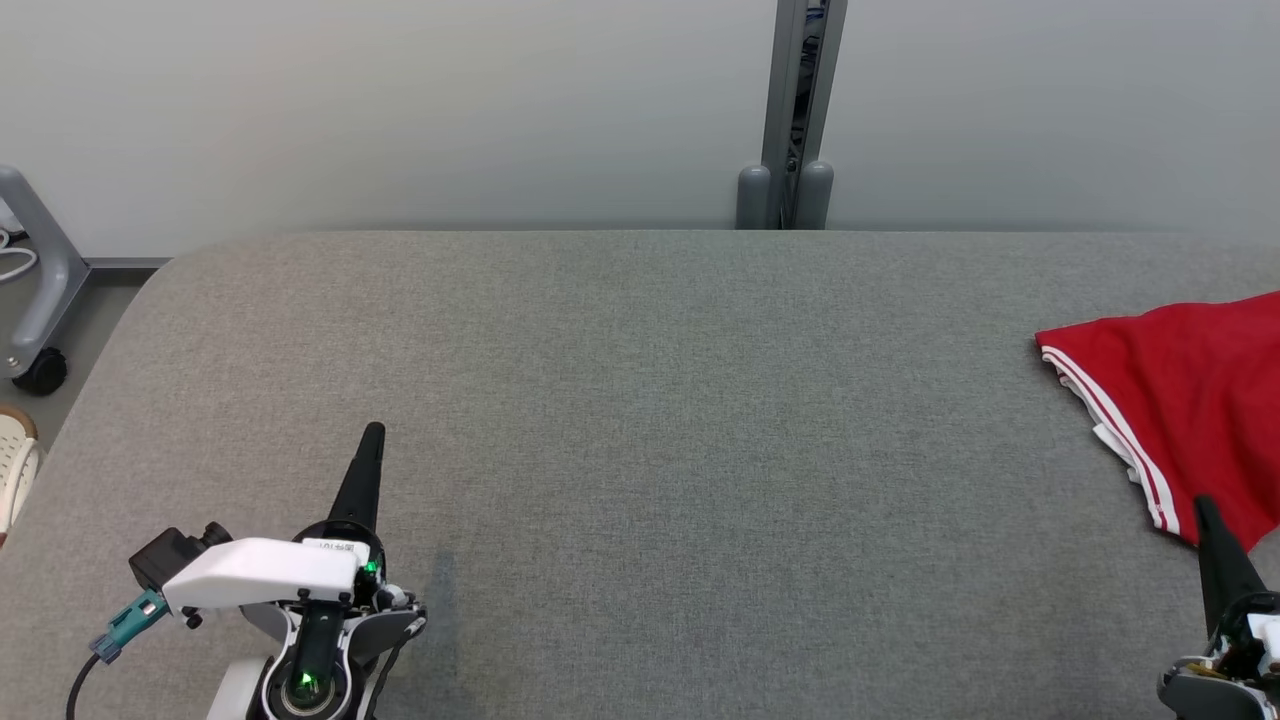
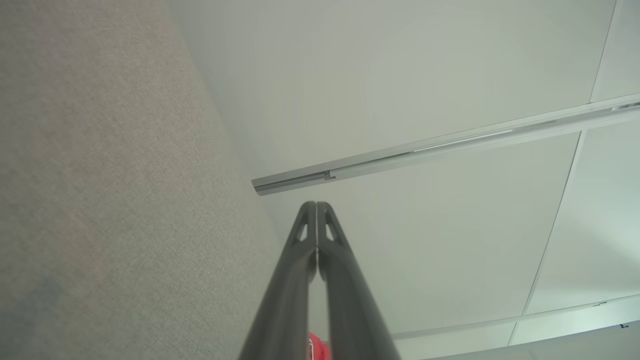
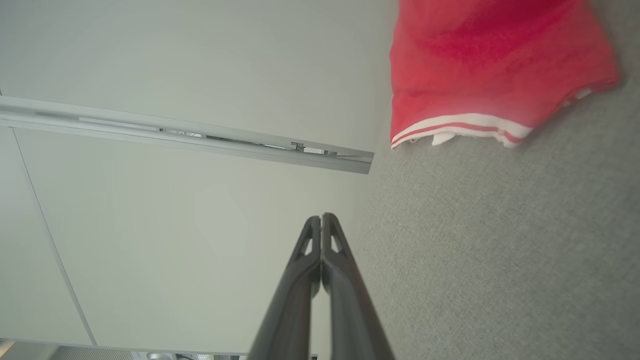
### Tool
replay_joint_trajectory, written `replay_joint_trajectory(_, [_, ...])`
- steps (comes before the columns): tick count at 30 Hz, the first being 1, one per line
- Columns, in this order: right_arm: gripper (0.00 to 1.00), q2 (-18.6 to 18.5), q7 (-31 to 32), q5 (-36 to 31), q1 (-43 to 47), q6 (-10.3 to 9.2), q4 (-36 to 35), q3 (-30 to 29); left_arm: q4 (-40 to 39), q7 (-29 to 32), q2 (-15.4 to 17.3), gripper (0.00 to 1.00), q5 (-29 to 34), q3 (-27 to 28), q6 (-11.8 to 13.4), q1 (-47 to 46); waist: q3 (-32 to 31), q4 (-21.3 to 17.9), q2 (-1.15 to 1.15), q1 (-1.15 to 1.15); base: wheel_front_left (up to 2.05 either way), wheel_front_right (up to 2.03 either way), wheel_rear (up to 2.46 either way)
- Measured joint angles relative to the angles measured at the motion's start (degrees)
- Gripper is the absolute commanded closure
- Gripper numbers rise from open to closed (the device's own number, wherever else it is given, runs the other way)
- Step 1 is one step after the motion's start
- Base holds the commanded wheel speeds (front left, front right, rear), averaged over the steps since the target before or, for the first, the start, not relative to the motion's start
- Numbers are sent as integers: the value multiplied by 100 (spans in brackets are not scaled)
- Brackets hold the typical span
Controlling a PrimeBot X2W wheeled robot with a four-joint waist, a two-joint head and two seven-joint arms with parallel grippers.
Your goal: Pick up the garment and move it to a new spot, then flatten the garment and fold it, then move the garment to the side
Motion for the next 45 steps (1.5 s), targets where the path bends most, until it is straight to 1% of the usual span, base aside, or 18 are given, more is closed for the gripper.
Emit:
replay_joint_trajectory(24, [100, -13, 296, 999, -52, 0, -56, -178, 155, 208, 4, 100, -947, 14, -76, -220, -15, -111, 0, 0, 0, 0, 0])
replay_joint_trajectory(45, [100, -14, 296, 1006, -54, 0, -58, -179, 155, 207, 4, 100, -966, 13, -79, -223, -15, -111, 0, 0, 0, 0, 0])
